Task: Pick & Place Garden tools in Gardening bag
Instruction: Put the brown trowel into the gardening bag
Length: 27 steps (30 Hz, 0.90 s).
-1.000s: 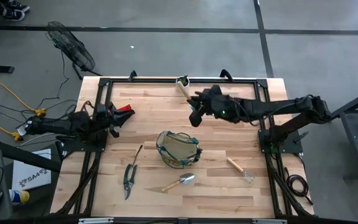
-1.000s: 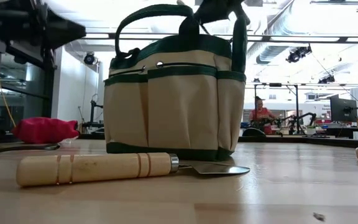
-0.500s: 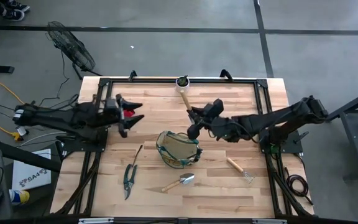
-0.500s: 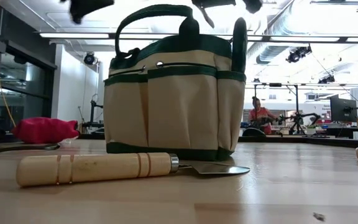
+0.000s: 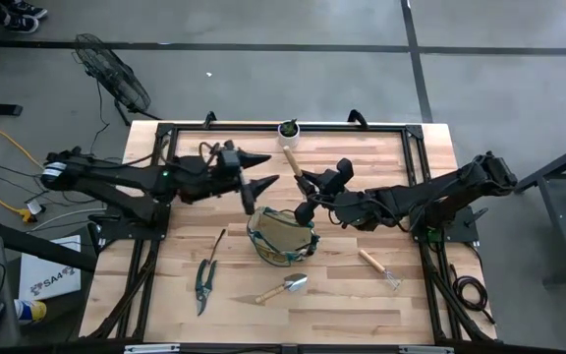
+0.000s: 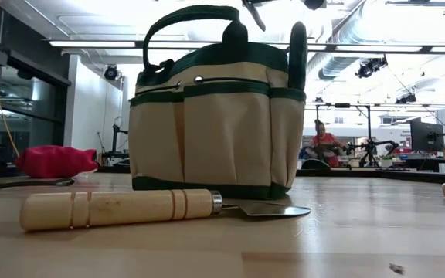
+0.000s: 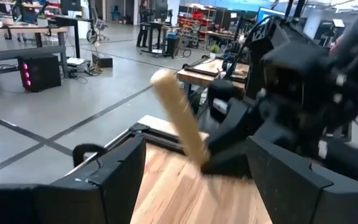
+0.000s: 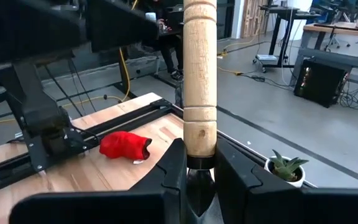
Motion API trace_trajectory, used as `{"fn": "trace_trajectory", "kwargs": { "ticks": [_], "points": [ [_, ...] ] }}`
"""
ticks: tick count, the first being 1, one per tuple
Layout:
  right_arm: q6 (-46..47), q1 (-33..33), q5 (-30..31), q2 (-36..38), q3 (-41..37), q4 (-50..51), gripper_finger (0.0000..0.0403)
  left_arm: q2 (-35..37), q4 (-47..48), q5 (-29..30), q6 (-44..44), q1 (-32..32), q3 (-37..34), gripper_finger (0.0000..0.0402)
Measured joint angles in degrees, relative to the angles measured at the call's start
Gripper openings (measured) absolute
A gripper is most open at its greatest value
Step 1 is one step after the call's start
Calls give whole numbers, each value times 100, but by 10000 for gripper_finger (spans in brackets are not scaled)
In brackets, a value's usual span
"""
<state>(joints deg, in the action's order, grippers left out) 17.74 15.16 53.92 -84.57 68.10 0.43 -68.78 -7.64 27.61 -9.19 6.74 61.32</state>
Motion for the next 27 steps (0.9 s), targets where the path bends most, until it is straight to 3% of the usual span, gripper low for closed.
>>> {"fn": "trace_trajectory", "kwargs": {
  "ticks": [9, 15, 27],
  "points": [
    [-344, 157, 23, -1, 0, -4, 42, -663, -10, 131, -321, -4, 812, 273],
    [-600, 212, 32, 0, 0, -220, 42, -709, 28, 448, -633, -4, 817, 273],
    [-941, 166, -34, 1, 0, -908, 42, -848, 47, 176, -1363, -2, 818, 273]
  ]
}}
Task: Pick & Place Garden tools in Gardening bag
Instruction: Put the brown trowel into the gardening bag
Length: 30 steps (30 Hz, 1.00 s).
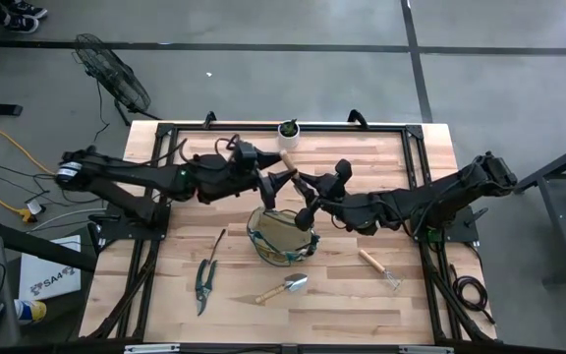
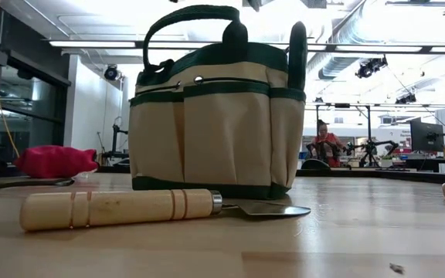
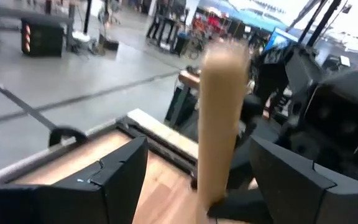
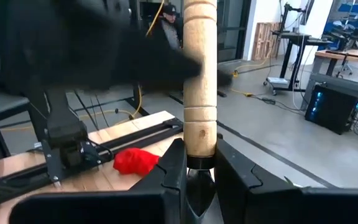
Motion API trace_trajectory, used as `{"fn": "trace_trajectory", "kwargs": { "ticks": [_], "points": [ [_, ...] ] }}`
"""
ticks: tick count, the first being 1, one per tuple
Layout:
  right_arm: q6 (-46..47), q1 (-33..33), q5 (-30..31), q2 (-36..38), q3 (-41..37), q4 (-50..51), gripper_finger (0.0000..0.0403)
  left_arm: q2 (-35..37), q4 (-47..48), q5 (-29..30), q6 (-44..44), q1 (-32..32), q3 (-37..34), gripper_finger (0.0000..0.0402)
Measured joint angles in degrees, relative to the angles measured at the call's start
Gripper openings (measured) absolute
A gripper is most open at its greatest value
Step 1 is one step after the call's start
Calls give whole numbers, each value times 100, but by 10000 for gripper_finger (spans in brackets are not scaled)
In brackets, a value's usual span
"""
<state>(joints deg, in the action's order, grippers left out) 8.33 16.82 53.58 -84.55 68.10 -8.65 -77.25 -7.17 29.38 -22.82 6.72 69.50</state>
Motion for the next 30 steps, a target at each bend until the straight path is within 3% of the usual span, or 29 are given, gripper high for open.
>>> {"fn": "trace_trajectory", "kwargs": {
  "ticks": [10, 24, 30],
  "points": [
    [-216, -43, 5, -2, 0, -132, 42, -118, -56, -51, -346, 3, -2, 262],
    [-213, -41, 2, 2, 7, -138, 42, -188, -213, -377, -454, -2, -1, 85],
    [-207, -41, 4, 2, 7, -126, 42, -188, -206, -387, -303, -2, -1, 62]
  ]
}}
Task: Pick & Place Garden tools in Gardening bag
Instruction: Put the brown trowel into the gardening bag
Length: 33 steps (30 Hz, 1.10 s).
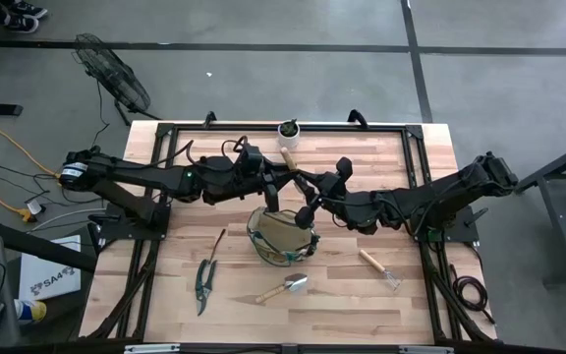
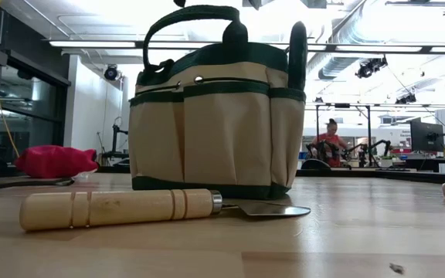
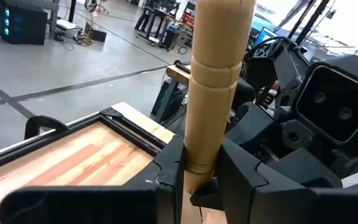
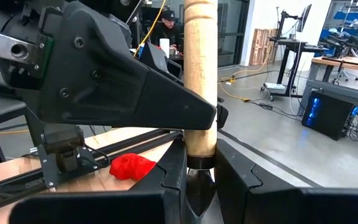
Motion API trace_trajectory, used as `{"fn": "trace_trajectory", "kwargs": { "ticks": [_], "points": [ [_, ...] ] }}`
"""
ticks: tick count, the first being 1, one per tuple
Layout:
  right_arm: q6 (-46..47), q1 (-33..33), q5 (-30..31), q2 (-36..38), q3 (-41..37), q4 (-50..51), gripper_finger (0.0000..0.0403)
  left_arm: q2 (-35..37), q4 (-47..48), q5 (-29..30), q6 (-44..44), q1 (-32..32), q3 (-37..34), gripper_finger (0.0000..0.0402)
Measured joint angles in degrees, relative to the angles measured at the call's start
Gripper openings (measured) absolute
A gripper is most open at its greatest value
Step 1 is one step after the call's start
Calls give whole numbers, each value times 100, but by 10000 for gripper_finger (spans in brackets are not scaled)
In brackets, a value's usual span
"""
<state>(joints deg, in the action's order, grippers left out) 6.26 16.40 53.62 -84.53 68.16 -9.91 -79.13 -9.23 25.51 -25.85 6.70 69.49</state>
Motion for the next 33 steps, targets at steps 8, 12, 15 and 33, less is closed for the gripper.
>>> {"fn": "trace_trajectory", "kwargs": {
  "ticks": [8, 12, 15, 33],
  "points": [
    [0, -2, -179, 2, 0, 56, 42, 12, 55, -32, 21, 0, -2, 62],
    [-4, -2, -329, 13, 0, 207, 56, 17, 86, -63, 322, 2, -2, 62],
    [-17, 55, -478, 5, 0, 361, 109, 5, 144, -292, 506, 7, -7, 62],
    [1058, 465, -1258, 365, -7, 1244, 228, 160, 553, -851, 1285, 2, 13, 62]
  ]
}}
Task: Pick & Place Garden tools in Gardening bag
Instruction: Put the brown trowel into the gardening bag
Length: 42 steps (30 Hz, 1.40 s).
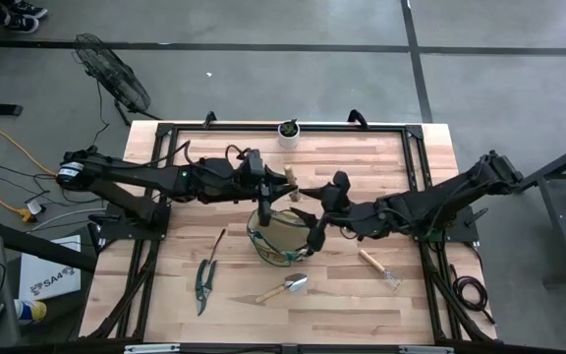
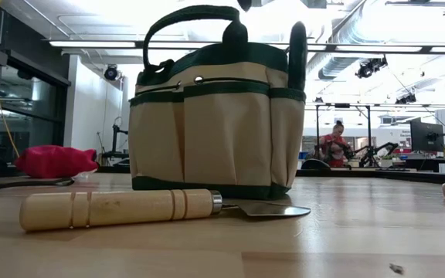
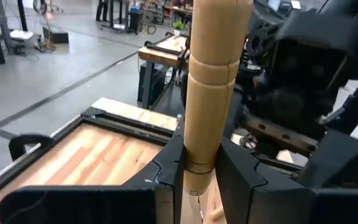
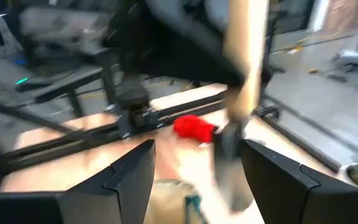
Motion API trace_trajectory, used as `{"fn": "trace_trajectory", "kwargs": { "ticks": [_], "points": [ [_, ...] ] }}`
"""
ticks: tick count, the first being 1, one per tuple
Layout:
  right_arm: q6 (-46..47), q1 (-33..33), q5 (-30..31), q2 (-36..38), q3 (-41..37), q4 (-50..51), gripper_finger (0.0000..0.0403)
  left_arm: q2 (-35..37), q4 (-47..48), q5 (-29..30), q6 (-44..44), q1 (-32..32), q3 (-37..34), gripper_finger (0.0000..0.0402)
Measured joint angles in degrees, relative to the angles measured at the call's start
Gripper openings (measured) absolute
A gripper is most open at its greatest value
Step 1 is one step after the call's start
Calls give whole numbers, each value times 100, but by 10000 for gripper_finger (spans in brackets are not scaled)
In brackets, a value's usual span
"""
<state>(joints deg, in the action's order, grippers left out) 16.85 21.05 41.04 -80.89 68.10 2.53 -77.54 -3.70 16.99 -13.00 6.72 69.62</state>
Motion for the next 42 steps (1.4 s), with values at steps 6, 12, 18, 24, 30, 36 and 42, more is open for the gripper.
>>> {"fn": "trace_trajectory", "kwargs": {
  "ticks": [6, 12, 18, 24, 30, 36, 42],
  "points": [
    [41, 27, -434, 420, -2, 24, 228, 59, 104, -700, 281, -2, -13, 62],
    [-371, 24, -662, 850, -2, -49, 228, 59, 112, -1522, 289, 0, -13, 62],
    [-842, -216, -1332, 833, 0, -838, 229, 57, 80, -1775, 289, 0, -13, 64],
    [-916, -574, -2193, 575, 0, -1391, 229, 57, 85, -1990, 376, 0, -13, 65],
    [-759, -813, -2801, 444, 0, -1645, 229, 57, 85, -2146, 376, 2, -13, 66],
    [-708, -941, -3206, 275, 0, -1999, 229, 55, 118, -2156, 376, 2, -13, 66],
    [-702, -994, -3319, 260, 0, -1999, 223, 53, 138, -2283, 374, 2, -13, 66]
  ]
}}
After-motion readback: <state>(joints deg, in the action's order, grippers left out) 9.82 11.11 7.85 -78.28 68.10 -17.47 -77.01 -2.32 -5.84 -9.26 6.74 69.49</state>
